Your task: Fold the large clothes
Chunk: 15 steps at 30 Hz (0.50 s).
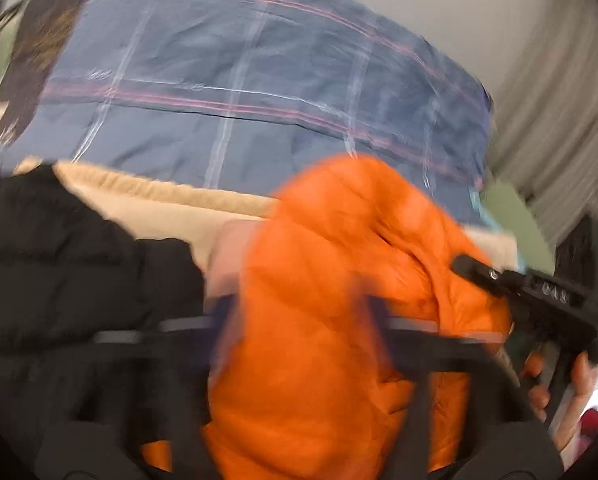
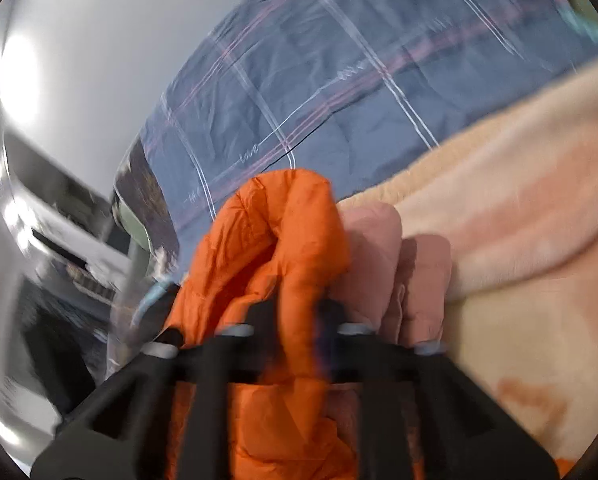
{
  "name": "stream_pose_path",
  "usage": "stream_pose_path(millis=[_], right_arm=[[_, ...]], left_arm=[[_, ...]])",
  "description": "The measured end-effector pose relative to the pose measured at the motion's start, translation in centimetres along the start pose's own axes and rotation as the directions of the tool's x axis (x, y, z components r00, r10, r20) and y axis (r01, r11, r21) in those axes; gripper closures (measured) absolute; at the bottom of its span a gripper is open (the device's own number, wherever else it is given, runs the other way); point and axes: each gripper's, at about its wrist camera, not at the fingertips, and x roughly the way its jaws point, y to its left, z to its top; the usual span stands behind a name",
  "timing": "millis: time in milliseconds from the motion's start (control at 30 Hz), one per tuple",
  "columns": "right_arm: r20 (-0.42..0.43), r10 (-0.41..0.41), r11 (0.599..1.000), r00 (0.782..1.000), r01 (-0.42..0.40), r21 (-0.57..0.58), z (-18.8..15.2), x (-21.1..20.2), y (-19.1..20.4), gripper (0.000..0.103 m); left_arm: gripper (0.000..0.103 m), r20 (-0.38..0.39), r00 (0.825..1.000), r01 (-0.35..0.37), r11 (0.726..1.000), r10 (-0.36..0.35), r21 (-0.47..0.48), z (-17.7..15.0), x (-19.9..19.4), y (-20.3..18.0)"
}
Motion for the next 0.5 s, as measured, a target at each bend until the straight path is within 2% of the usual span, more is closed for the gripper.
stream_pose_path(millis=[33,133,167,233,300,400,467,500], right_arm=[[0.023,0.032,0.999,0.999,-0.031,-0.023,-0.4,-0.4,0.4,0.099],[0.072,0.161,0.983,0.984,-0.153,-0.099,-2.1,-3.9,1.7,0.099],[0.083,0.194,0.970,0.978,-0.178,-0.164,-3.2,-5.9,2.3,0.099],[0.085,0.242,0.940,0.967,-0.212,-0.268,-5.5,-9.1,3.4,0.099],[0.063,0.273,0.894,0.960,-0.229,-0.386,-9.3,-12.6,4.2,0.099],[0.054,0.229,0.830,0.972,-0.166,-0.533,-15.1,-16.1,4.4,0.098],[0.063,0.152,0.798,0.986,-0.085,-0.596,-18.3,-17.1,3.7,0.093],[0.056,0.084,0.779,0.995,-0.031,-0.626,-20.6,-17.4,3.1,0.093]], left_arm=[[0.096,-0.004,1.000,0.009,1.000,-0.009,0.021,-0.4,-0.2,-0.4],[0.098,0.084,0.996,0.027,0.996,-0.035,0.086,-1.8,-4.0,-1.2],[0.098,0.115,0.991,0.062,0.993,-0.073,0.099,-2.7,-6.1,-1.2],[0.098,0.165,0.981,0.079,0.986,-0.103,0.147,-4.5,-9.3,-1.8],[0.097,0.183,0.973,0.107,0.975,-0.143,0.193,-6.8,-12.3,-2.3],[0.089,0.209,0.965,0.103,0.959,-0.161,0.264,-11.7,-17.0,-2.7],[0.076,0.226,0.960,0.099,0.956,-0.164,0.276,-15.2,-19.7,-2.0],[0.074,0.231,0.960,0.099,0.960,-0.162,0.261,-16.5,-20.8,-1.4]])
